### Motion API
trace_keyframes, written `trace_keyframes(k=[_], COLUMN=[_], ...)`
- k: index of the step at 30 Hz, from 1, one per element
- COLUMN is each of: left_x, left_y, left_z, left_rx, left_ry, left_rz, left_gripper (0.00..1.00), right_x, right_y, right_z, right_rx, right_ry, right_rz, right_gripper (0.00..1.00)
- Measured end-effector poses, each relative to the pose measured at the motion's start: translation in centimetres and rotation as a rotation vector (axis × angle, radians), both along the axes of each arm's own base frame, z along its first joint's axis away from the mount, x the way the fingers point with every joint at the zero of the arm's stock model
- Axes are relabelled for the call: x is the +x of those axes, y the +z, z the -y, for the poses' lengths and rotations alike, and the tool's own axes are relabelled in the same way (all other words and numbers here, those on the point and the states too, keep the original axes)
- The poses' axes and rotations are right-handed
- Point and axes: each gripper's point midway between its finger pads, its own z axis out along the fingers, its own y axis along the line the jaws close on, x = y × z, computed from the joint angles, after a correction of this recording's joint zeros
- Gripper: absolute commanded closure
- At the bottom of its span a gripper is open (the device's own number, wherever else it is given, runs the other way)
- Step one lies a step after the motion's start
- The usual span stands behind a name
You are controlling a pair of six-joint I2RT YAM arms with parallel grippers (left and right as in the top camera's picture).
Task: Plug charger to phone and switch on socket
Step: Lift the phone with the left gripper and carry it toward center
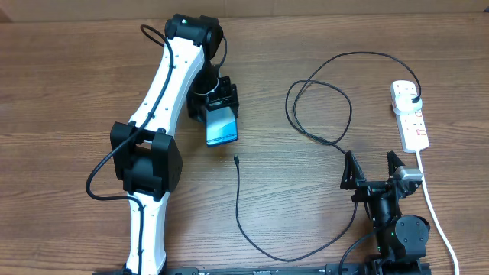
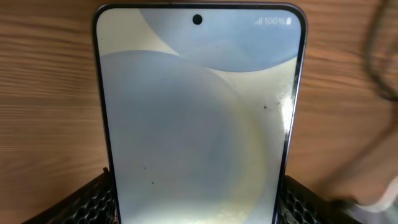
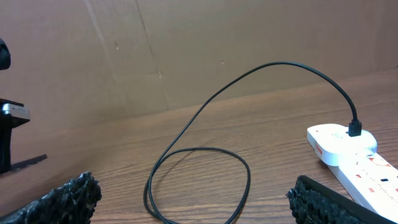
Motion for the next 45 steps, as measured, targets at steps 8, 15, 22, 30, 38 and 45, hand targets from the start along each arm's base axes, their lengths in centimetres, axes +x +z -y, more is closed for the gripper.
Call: trace_keyframes(k=[8,15,22,30,38,45], left_x=[-0.2,1.0,1.5,1.1,1.6,2.3], left_y=[0.9,1.5,1.4,1.9,3.1,3.6], left_z=[1.7,-0.1,-2.2,-0.9,-0.5,-1.6], left_rx=[-0.110,-0.165,-0.239,-0.335,-0.433,-0.464], left_ry=[0.113,0.289,0.436,0.460,0.517,0.579], left_rz=[-0.064,-0.118,-0.204,-0.269,-0.307,-0.323], left_gripper=[0.95,0.96,0.96,0.96,0.96,0.96], right_x=[0.0,0.0,0.0,0.0,0.0,0.0], right_y=[0.0,0.0,0.0,0.0,0.0,0.0], right_z=[0.0,0.0,0.0,0.0,0.0,0.0], right_rx=[0.000,0.000,0.000,0.000,0.000,0.000], right_ry=[0.000,0.000,0.000,0.000,0.000,0.000], right_rz=[0.001,0.000,0.000,0.000,0.001,0.000], right_gripper=[0.00,0.00,0.00,0.00,0.00,0.00])
